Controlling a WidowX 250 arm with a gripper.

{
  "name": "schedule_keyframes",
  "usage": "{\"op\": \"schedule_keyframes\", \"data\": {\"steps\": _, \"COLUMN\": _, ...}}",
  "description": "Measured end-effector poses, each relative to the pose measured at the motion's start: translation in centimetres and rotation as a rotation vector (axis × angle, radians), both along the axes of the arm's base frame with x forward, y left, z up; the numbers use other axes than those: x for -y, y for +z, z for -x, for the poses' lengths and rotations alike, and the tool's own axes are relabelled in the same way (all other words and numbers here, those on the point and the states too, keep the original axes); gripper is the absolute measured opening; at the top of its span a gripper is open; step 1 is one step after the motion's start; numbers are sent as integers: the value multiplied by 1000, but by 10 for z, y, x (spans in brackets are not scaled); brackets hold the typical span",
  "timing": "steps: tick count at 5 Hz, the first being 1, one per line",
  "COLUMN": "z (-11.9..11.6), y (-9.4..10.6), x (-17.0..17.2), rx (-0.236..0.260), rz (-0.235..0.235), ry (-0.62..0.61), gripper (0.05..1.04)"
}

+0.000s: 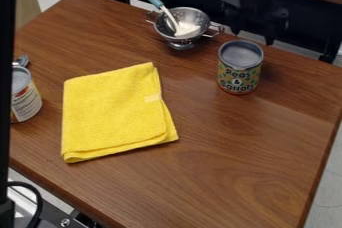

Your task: Move the can to the bottom right of the table

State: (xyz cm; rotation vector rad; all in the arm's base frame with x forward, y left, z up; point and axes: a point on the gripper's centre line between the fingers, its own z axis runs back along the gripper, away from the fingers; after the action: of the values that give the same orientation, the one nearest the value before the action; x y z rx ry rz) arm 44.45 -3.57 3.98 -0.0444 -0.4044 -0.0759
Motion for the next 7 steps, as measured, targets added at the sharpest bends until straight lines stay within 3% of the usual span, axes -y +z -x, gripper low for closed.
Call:
{"op": "schedule_keyframes", "data": {"steps": 1, "z": 3, "y": -4, "x": 2, "rx": -5, "rz": 8, "ry": 30, "gripper": 997}}
{"op": "schedule_keyframes", "data": {"steps": 3, "z": 26, "y": -22, "x": 1, "rx": -108, "rz": -14, "ry": 50, "gripper": 997}}
{"op": "schedule_keyframes", "data": {"steps": 7, "z": 79, "y": -21, "x": -5, "rx": -138, "rz": -37, "ry": 17, "gripper": 997}}
